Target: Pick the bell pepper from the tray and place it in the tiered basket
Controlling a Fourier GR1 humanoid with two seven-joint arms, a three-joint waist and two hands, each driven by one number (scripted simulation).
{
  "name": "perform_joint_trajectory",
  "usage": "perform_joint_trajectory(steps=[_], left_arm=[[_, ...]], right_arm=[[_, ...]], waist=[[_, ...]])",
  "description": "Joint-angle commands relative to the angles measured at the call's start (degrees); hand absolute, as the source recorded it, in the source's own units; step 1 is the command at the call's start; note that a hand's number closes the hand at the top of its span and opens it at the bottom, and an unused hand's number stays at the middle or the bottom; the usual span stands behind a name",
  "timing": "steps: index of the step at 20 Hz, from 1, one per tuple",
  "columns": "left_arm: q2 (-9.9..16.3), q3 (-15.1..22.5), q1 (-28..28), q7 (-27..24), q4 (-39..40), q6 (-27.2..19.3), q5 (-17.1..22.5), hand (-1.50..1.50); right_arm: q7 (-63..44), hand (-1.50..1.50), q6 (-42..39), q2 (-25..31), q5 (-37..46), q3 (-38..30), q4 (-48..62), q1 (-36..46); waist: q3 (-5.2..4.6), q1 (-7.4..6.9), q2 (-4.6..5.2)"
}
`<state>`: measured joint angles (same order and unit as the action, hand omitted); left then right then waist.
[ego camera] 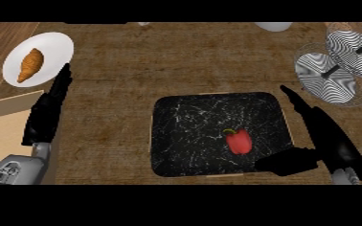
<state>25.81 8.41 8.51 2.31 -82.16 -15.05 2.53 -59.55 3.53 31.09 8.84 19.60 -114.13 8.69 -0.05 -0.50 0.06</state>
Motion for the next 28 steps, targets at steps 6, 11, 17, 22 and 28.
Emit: perform_joint_trajectory(steps=[6,11,17,22,28], left_arm=[[-2.5,-2.3,1.2,0.0,1.6,1.6,-2.0,0.00],[-2.8,-4.2,-1.9,-2.1,0.5,3.8,-3.1,0.00],[-4.7,-3.1,-3.7,0.2,-3.0,2.4,-5.4,0.00],[-5.3,-4.7,1.8,4.8,-1.7,4.2,-6.6,0.00],[-6.7,-7.5,1.1,-1.0,2.8,4.8,-7.5,0.00]], right_arm=[[-7.4,-1.50,-3.1,-5.5,6.5,4.9,1.7,-0.3],[-4.0,-1.50,-7.1,-5.5,6.9,1.6,2.8,-1.4],[-6.8,-1.50,-7.2,-7.1,15.6,6.1,2.7,-2.1],[-4.7,-1.50,-7.1,-10.2,21.8,7.7,2.5,-4.3],[-5.9,-1.50,-9.9,-13.7,23.9,7.3,3.6,-5.0]], waist=[[0.03,0.58,-0.10],[0.04,0.46,-0.10],[0.04,0.28,-0.15],[0.06,0.61,-0.12],[0.04,0.61,-0.07]])
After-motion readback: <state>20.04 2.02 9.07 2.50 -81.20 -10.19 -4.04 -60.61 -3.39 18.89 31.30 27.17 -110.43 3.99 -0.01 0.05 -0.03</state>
